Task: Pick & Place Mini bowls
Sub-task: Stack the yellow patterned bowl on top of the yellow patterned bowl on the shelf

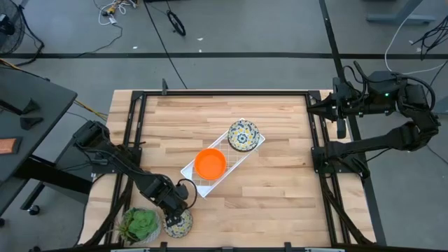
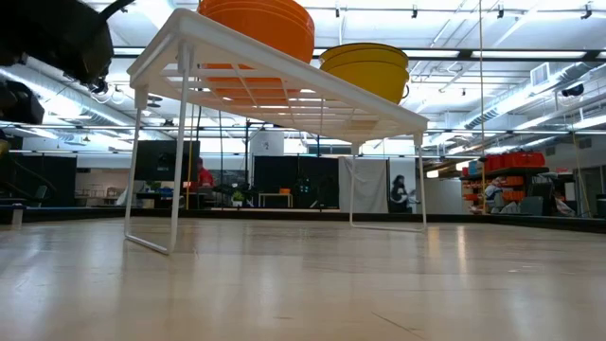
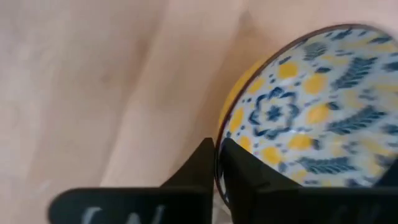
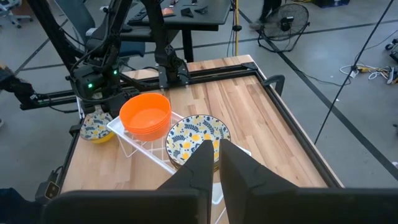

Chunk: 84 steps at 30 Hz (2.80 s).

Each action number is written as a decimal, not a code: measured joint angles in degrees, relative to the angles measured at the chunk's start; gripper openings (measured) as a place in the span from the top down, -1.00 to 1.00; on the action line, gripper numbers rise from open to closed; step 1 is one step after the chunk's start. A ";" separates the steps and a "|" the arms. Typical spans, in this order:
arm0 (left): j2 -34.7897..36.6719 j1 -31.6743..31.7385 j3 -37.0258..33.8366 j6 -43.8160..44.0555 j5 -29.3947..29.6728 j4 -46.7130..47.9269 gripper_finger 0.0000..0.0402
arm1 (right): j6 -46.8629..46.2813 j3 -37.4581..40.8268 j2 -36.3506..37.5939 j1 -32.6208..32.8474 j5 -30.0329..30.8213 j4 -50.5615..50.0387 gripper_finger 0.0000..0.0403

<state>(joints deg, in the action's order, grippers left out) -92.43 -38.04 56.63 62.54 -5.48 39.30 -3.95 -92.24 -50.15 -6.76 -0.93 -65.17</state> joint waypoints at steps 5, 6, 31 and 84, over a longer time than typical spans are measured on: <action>0.17 0.02 0.14 -0.26 -0.93 -0.02 0.93 | 0.00 0.01 -0.02 0.00 0.00 0.02 0.84; 0.16 0.02 0.14 -0.26 -1.16 -0.02 0.93 | 0.00 0.01 -0.01 0.00 -0.01 0.01 0.84; 8.48 0.65 3.04 -1.87 -5.74 2.67 0.96 | 0.00 0.02 0.00 0.00 0.00 0.01 0.84; 9.74 52.93 42.62 -31.84 -35.71 1.50 0.96 | 0.00 0.02 -0.02 0.00 0.00 0.02 0.84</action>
<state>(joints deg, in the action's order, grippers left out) -82.69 14.88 99.26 30.70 -41.19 40.81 -3.94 -92.23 -50.17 -6.76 -0.93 -65.15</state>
